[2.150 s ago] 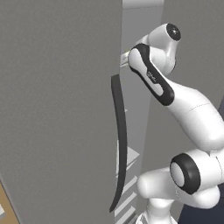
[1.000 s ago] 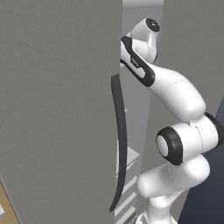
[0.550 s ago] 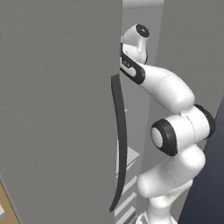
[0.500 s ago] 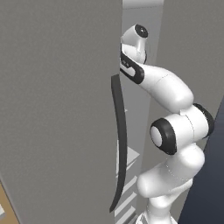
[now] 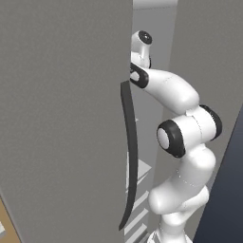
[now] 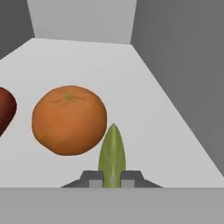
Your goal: Take the lemon wedge and carrot from the second highest rack and move them to the highest rack where the tangerine and carrot are located, to maximize freezer space. Close the freezer door after rearranging.
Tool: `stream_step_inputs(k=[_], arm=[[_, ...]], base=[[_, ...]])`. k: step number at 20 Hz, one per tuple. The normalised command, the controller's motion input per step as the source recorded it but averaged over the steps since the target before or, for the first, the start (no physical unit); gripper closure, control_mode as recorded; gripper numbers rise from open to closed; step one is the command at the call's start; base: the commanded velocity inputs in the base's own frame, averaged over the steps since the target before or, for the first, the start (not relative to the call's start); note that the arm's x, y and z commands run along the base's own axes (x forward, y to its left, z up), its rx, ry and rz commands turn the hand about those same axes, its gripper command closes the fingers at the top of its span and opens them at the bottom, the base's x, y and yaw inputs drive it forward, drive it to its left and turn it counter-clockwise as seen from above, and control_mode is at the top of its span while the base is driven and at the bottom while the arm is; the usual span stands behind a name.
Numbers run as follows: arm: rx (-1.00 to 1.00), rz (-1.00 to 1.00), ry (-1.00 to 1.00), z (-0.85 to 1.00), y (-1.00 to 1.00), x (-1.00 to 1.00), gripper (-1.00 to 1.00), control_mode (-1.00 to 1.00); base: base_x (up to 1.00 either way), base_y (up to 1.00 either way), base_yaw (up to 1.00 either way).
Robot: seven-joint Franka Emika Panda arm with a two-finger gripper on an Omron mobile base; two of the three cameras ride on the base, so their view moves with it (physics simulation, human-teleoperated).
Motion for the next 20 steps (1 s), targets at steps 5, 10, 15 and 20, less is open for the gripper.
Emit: stream_step_inputs(k=[5, 10, 15, 20], arm=[[0.00, 0.00, 0.00, -0.26, 0.19, 0.44, -1.00, -1.00], [0.00, 0.00, 0.00, -0.20, 0.21, 0.43, -1.00, -1.00], [0.00, 0.00, 0.02, -0.11, 0.05, 0.21, -1.00, -1.00], [0.00, 0.00, 0.05, 0.00, 0.00, -0.01, -1.00, -1.00]], base=[[0.00, 0.00, 0.00], [0.00, 0.00, 0.00], [0.00, 0.00, 0.00], [0.00, 0.00, 0.00]])
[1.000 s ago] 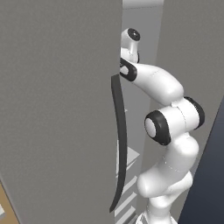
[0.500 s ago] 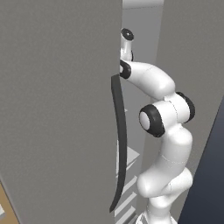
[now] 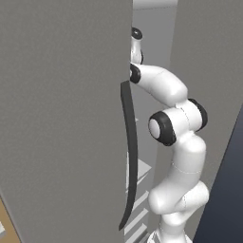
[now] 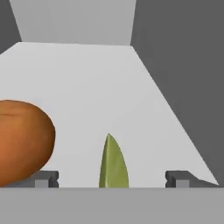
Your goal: Take the lemon wedge and carrot from the second highest rack and move them to the highest rack where the tangerine and carrot are located, to maximize freezer space. Close the freezer door after rearranging.
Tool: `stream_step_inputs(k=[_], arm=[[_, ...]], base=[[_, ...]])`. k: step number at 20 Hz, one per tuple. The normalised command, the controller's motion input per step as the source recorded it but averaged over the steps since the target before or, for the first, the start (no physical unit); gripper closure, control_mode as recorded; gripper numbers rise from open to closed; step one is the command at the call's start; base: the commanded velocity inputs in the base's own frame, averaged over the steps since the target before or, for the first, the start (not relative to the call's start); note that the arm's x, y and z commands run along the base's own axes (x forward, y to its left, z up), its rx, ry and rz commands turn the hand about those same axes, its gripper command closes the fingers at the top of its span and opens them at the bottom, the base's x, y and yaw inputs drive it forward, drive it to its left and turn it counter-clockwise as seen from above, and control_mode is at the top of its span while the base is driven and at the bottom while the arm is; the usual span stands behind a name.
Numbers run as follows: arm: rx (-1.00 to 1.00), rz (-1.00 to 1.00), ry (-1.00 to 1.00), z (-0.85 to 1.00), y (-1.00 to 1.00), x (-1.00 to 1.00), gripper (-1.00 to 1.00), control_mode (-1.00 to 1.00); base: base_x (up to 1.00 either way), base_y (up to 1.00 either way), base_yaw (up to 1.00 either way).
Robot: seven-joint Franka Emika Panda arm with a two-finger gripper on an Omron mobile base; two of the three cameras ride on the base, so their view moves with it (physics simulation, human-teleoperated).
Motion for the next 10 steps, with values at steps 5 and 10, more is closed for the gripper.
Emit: stream_step_inputs(k=[5, 10], arm=[[0.05, -0.01, 0.00, 0.10, -0.17, -0.39, -1.00, -1.00], [0.04, 0.00, 0.00, 0.01, -0.25, -0.41, -1.00, -1.00]], base=[[0.00, 0.00, 0.00], [0.00, 0.00, 0.00]])
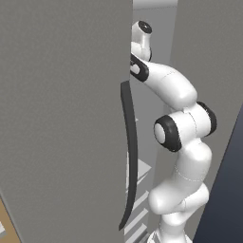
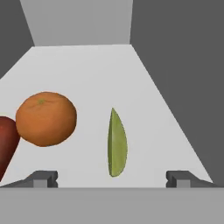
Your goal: Take the lemon wedge and carrot from the second highest rack and move them to the highest rack where the tangerine and carrot are located, to maximize freezer space. Close the freezer door after rearranging.
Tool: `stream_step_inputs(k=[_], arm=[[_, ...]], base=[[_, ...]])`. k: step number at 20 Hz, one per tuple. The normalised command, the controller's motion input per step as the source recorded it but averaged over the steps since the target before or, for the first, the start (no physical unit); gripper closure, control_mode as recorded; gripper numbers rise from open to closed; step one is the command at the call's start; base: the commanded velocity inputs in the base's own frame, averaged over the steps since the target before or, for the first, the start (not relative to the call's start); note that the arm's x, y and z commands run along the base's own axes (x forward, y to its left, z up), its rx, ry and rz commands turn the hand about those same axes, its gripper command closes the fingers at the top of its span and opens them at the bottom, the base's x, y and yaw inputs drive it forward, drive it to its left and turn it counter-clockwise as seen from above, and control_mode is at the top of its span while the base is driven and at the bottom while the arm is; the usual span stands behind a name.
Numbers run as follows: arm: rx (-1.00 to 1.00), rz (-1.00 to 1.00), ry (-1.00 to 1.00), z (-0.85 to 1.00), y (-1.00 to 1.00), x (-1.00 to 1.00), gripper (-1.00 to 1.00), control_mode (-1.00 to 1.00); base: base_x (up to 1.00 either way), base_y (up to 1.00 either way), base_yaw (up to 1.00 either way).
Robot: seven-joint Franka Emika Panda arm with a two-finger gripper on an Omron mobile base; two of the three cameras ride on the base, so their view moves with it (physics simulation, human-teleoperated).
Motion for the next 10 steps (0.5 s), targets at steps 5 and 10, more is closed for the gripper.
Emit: stream_step_inputs(k=[5, 10], arm=[[0.04, 0.00, 0.00, 0.00, -0.32, -0.45, -1.00, -1.00], [0.06, 0.00, 0.00, 0.00, -0.34, -0.53, -1.00, -1.00]], base=[[0.00, 0.00, 0.00], [0.00, 0.00, 0.00]])
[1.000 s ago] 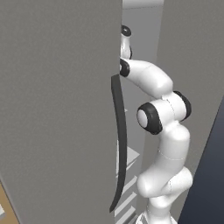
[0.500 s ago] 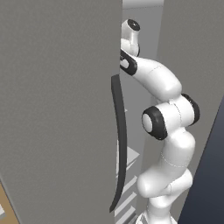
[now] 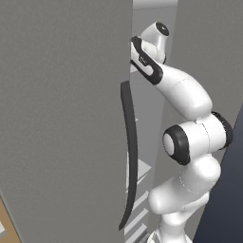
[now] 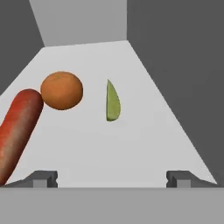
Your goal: Take the lemon wedge and carrot from the second highest rack and move them to the highest rack where the tangerine and carrot are located, to maximize freezer space. Close the freezer door after rearranging.
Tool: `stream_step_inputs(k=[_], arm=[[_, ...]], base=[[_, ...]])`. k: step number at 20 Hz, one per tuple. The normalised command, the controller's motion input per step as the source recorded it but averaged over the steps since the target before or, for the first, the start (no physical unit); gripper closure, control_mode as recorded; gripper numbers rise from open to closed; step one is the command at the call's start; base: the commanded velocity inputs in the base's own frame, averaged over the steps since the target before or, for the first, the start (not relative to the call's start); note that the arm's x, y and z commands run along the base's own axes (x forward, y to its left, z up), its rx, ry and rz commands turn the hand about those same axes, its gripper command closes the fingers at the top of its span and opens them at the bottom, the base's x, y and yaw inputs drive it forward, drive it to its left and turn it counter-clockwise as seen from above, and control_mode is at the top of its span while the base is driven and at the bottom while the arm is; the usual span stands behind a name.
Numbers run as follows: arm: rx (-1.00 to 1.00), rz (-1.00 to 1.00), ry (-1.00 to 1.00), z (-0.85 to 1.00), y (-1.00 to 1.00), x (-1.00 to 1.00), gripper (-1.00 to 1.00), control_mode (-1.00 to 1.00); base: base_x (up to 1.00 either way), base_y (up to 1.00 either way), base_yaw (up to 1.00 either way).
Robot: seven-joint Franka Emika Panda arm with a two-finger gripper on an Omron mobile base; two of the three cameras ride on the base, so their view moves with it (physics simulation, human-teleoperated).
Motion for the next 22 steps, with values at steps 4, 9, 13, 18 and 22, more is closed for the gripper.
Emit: stream_step_inputs(k=[4, 9, 13, 18, 22], arm=[[0.06, 0.00, 0.00, -0.05, -0.34, -0.62, -1.00, -1.00], [0.01, 0.00, 0.00, -0.21, -0.17, -0.57, -1.00, -1.00], [0.00, 0.00, 0.00, -0.31, 0.00, -0.36, -1.00, -1.00], [0.00, 0.00, 0.00, -0.39, 0.00, -0.35, -1.00, -1.00], [0.00, 0.01, 0.04, -0.47, 0.00, -0.18, -1.00, -1.00]], base=[[0.00, 0.00, 0.00], [0.00, 0.00, 0.00], [0.00, 0.00, 0.00], [0.00, 0.00, 0.00], [0.00, 0.00, 0.00]])
